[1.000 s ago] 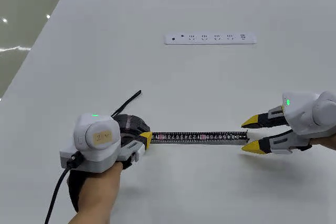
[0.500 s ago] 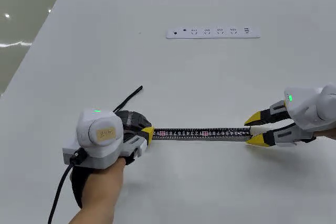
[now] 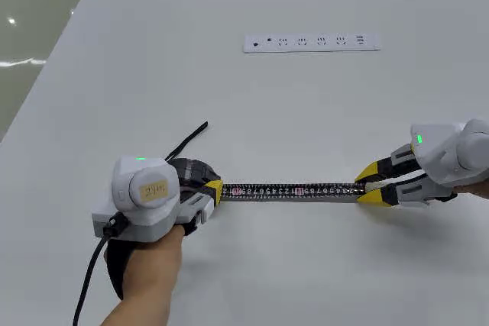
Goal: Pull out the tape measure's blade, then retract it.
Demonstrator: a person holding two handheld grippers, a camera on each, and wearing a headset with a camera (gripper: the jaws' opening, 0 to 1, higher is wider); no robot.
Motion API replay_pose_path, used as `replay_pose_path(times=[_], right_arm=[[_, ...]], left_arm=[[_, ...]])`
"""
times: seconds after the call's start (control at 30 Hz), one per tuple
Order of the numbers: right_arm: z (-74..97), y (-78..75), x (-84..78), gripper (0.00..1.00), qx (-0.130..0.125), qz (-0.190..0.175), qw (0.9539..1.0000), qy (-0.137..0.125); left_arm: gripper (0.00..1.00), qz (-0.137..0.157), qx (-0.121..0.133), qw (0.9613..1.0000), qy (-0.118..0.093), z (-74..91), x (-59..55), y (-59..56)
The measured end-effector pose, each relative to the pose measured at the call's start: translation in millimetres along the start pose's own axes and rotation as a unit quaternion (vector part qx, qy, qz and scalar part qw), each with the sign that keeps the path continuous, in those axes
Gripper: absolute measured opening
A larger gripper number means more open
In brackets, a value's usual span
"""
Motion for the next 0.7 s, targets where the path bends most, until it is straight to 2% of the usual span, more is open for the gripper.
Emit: replay_pose_path(times=[0.2, 0.33, 0.7], right_arm=[[0.1, -1.5, -0.1, 0.15, -0.001, 0.005, 1.0000, 0.002], [0.1, -1.5, 0.0, 0.15, -0.002, 0.006, 1.0000, 0.004], [0.6, -0.2, -0.5, 0.15, -0.007, 0.007, 0.9999, 0.000]], left_arm=[[0.71, 0.021, 0.002, 0.9998, 0.002, -0.7, 3.2, -4.8], [0.69, 0.034, 0.006, 0.9994, 0.006, -1.6, 3.3, -3.9], [0.67, 0.049, 0.004, 0.9987, 0.013, -6.0, 5.1, -6.3]])
Point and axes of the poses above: the centre of the closed fingertips' face, and the gripper's own axes: z roughly backward along the fingers, y roughly to its left, x roughly out of its top, the point moved 9 cm from there along z, roughly backward along the fingers, and after that the axes turned 4 degrees about x, right-handed, at the moved point
